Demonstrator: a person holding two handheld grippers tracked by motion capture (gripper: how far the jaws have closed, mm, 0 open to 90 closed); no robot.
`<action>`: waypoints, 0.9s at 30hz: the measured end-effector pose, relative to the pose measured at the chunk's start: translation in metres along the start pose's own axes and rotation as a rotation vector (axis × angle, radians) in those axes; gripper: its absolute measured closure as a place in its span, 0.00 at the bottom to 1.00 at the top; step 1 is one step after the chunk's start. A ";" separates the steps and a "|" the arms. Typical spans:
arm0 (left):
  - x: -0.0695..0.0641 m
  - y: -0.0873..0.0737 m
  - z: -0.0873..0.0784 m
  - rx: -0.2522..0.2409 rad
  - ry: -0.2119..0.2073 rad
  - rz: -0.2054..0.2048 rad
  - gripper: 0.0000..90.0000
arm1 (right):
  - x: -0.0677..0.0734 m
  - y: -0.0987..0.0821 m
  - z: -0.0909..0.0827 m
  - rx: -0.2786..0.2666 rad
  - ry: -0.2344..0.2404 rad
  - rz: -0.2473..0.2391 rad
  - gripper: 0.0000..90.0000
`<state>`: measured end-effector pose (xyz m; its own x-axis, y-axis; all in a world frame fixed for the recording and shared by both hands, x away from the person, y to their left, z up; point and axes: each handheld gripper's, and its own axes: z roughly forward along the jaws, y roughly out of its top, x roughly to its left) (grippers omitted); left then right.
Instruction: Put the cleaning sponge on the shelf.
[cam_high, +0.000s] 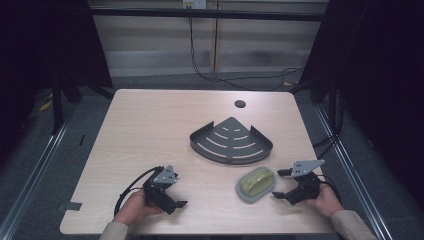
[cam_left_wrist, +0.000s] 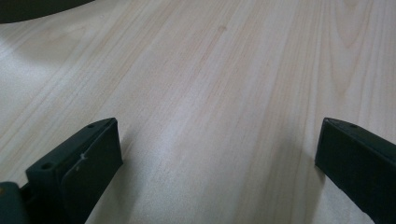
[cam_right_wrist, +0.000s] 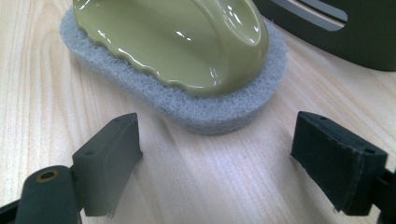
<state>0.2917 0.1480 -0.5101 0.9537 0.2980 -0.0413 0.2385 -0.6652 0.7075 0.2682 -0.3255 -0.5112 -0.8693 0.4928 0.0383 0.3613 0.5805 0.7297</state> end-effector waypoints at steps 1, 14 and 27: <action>0.000 0.000 0.000 0.002 0.002 0.001 0.00 | 0.000 0.000 0.000 0.000 -0.001 -0.001 0.17; 0.001 0.000 0.000 0.000 0.000 -0.002 0.00 | -0.003 0.024 -0.005 0.207 0.044 0.010 0.17; 0.001 0.000 0.000 -0.002 0.001 -0.001 0.00 | -0.006 0.074 -0.014 0.366 0.064 -0.108 0.25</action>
<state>0.2923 0.1479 -0.5102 0.9533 0.2993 -0.0412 0.2390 -0.6635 0.7090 0.2953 -0.2945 -0.4479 -0.9240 0.3816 0.0250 0.3529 0.8255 0.4404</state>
